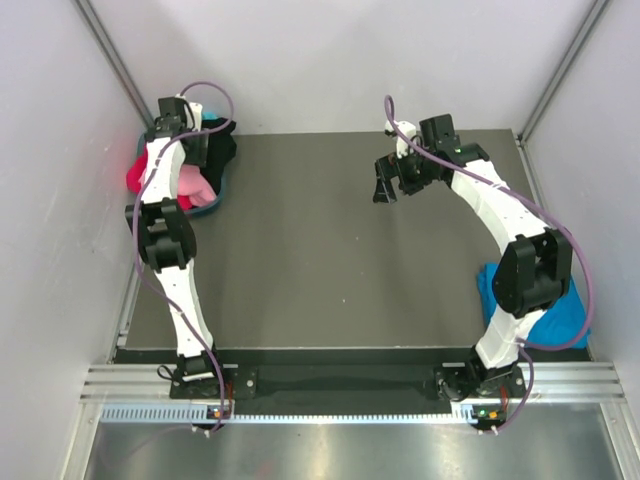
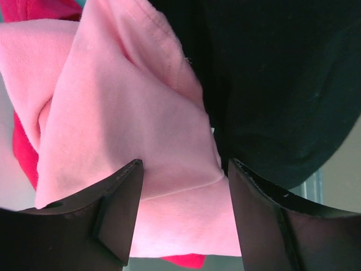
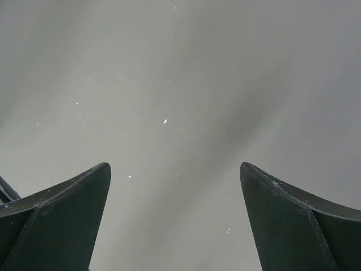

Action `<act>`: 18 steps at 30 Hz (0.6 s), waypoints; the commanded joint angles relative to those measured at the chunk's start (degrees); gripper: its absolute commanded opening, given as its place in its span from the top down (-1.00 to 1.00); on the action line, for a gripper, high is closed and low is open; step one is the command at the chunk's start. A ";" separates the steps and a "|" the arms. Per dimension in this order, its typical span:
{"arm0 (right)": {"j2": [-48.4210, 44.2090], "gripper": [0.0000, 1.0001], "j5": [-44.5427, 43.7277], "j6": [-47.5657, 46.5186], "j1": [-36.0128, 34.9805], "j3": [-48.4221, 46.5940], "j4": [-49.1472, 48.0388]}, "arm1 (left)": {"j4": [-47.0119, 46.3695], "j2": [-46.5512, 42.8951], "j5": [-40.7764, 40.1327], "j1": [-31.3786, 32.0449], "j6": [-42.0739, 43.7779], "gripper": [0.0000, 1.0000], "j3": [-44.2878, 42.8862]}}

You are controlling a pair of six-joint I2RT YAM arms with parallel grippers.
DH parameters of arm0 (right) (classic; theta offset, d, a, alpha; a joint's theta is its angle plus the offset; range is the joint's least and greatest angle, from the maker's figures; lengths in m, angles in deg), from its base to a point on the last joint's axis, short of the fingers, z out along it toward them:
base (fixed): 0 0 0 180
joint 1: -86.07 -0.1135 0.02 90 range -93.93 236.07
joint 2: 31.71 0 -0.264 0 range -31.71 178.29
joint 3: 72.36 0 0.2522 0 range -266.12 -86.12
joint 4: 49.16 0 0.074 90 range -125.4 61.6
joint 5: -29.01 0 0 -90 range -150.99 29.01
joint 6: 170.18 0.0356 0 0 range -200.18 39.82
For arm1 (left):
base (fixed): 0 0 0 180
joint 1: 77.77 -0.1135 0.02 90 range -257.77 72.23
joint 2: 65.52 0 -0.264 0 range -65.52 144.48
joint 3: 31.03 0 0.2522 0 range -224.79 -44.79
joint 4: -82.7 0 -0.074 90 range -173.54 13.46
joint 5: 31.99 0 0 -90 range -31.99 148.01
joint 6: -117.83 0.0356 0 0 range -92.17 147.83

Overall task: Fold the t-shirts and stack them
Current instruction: Grab the tshirt from the pile

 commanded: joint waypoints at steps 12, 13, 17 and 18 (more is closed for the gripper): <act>-2.16 -0.91 2.49 -0.91 -0.37 -0.35 -1.26 | -2.13 -1.16 -2.74 0.47 2.90 -0.02 1.83; -2.16 -0.91 2.50 -0.91 -0.45 -0.26 -1.35 | -1.96 -1.24 -2.66 0.56 3.25 -0.01 2.18; -1.89 -0.90 2.93 -0.82 -0.46 -0.09 -1.61 | -1.87 -1.25 -2.30 0.73 3.78 0.32 2.45; -1.98 -0.90 2.93 -0.82 -0.46 -0.09 -1.70 | -1.87 -1.16 -2.30 0.73 3.78 0.44 2.45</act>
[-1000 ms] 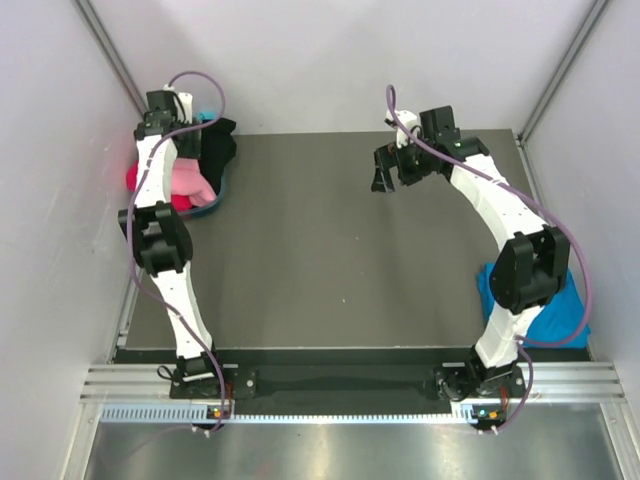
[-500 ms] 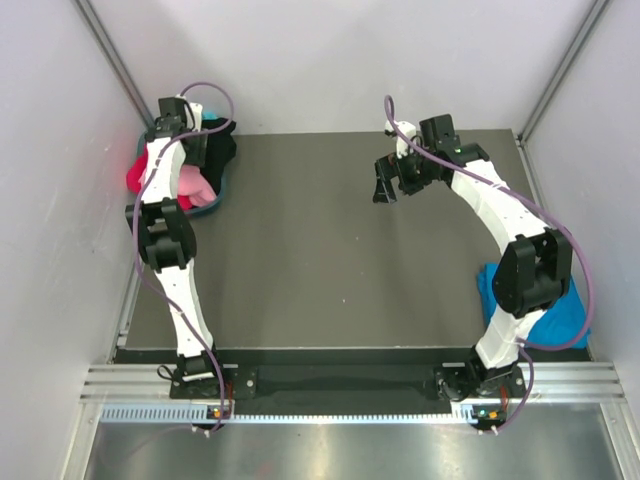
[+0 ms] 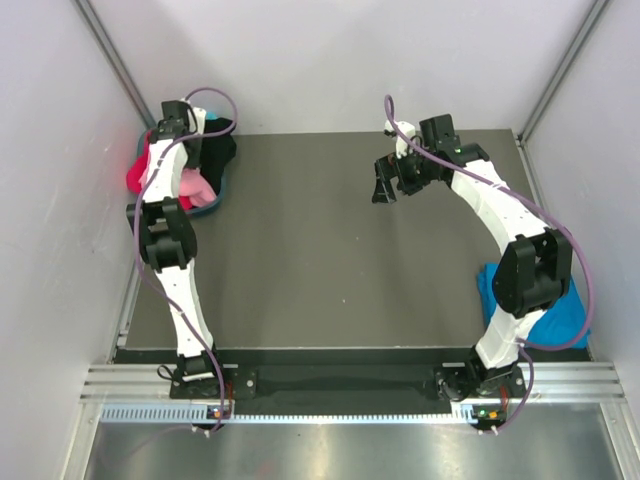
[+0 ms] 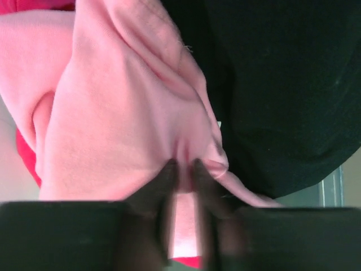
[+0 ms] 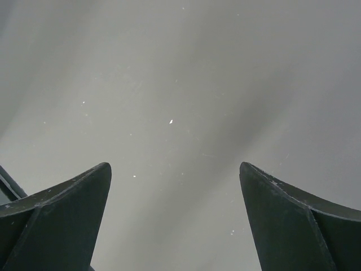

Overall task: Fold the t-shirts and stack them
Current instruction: Grab the tshirt from the pile

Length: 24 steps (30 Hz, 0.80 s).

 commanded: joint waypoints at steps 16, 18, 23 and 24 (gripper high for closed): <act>-2.16 -0.77 1.72 -9.85 -0.37 -6.28 2.47 | -5.86 -18.87 -2.32 10.49 0.34 1.00 -1.75; -2.51 -0.75 1.01 -11.34 -0.45 -6.98 2.39 | -7.10 -20.64 -3.39 14.35 1.31 1.00 -3.85; -4.70 -0.73 0.48 -11.44 -0.28 -5.33 0.19 | -13.68 -27.05 -3.57 22.80 5.79 1.00 -3.52; -5.23 -0.72 0.39 -11.35 -0.37 -4.79 -0.16 | -14.30 -27.76 -3.39 25.51 6.84 1.00 -2.65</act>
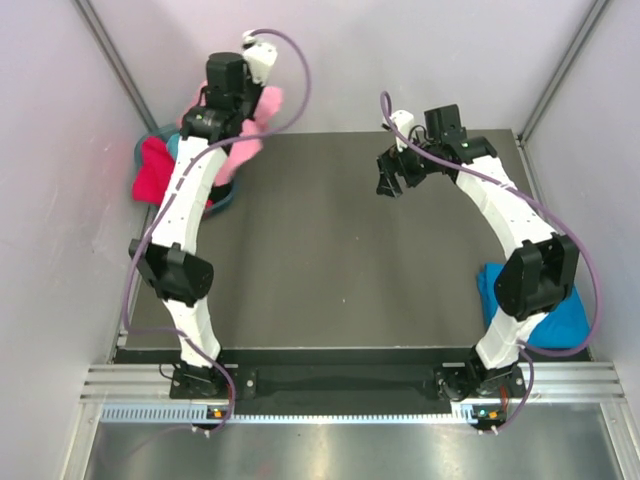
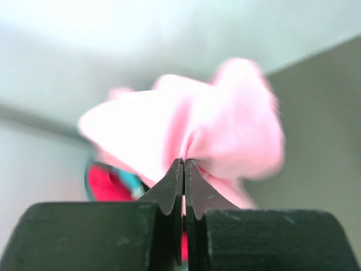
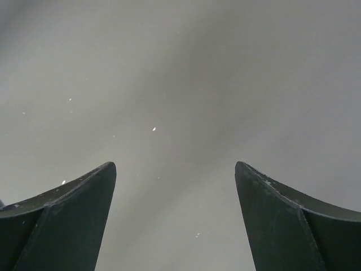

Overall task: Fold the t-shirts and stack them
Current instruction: Grab the tshirt from the pile, then move the tshirt to the center of the board, then flatten the tshirt out

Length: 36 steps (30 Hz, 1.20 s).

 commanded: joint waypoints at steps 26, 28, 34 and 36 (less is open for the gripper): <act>-22.05 -0.43 -2.36 -35.42 -8.42 27.27 -6.95 | -3.84 -8.86 7.34 9.68 -10.26 -0.01 30.02; -21.43 -0.40 -5.87 -40.24 -13.17 30.52 -11.61 | -3.13 -10.10 9.37 5.82 -12.28 0.03 31.00; -14.85 -0.15 -7.82 -41.68 -21.62 32.65 -27.69 | -2.08 -15.72 11.48 -2.11 -13.70 0.04 33.72; -10.82 -0.05 -7.82 -42.64 -23.30 31.95 -31.03 | -1.55 -18.00 11.48 -3.08 -13.96 0.04 35.65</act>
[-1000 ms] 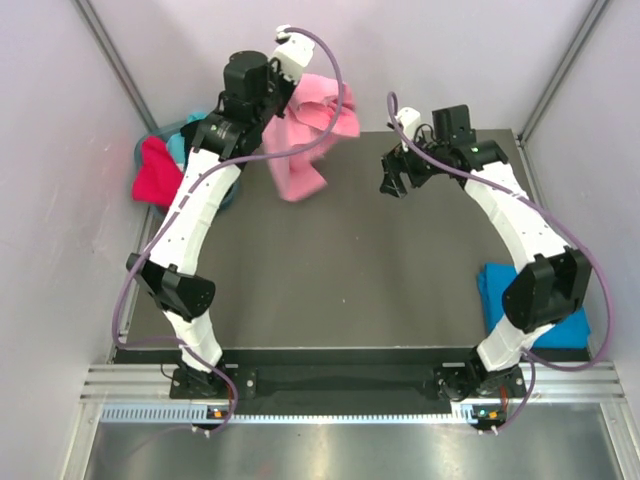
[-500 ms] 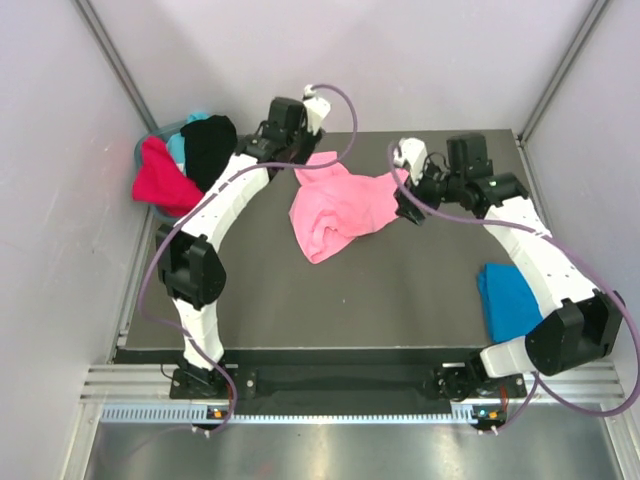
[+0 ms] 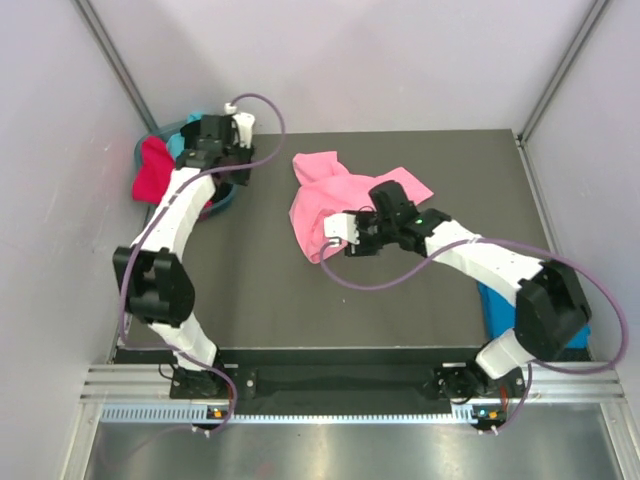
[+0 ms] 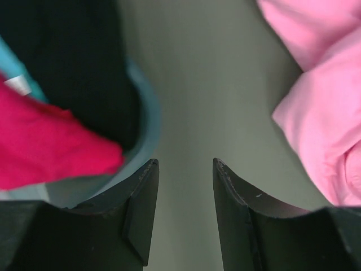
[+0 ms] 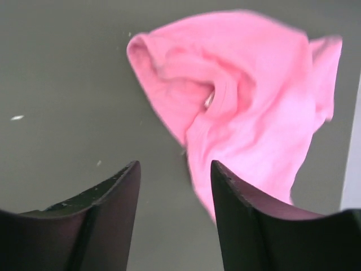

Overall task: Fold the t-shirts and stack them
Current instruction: Flatten the tshirt out

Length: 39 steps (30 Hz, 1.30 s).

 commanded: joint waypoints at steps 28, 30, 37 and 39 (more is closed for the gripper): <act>32.26 0.07 -2.99 -14.44 -6.37 -26.04 0.95 | -0.96 -20.86 8.44 -7.49 -5.98 0.01 13.76; 30.43 0.07 -2.90 -14.26 -6.19 -25.51 1.04 | -0.96 -20.60 9.05 -7.49 -6.25 0.01 13.41; 25.75 0.07 0.52 -13.82 -5.93 -22.00 4.02 | -1.75 -19.98 9.49 -8.02 -6.51 0.01 13.40; 26.19 0.07 1.06 -13.47 -6.02 -22.08 4.90 | -2.02 -19.63 9.75 -8.20 -6.69 0.01 13.40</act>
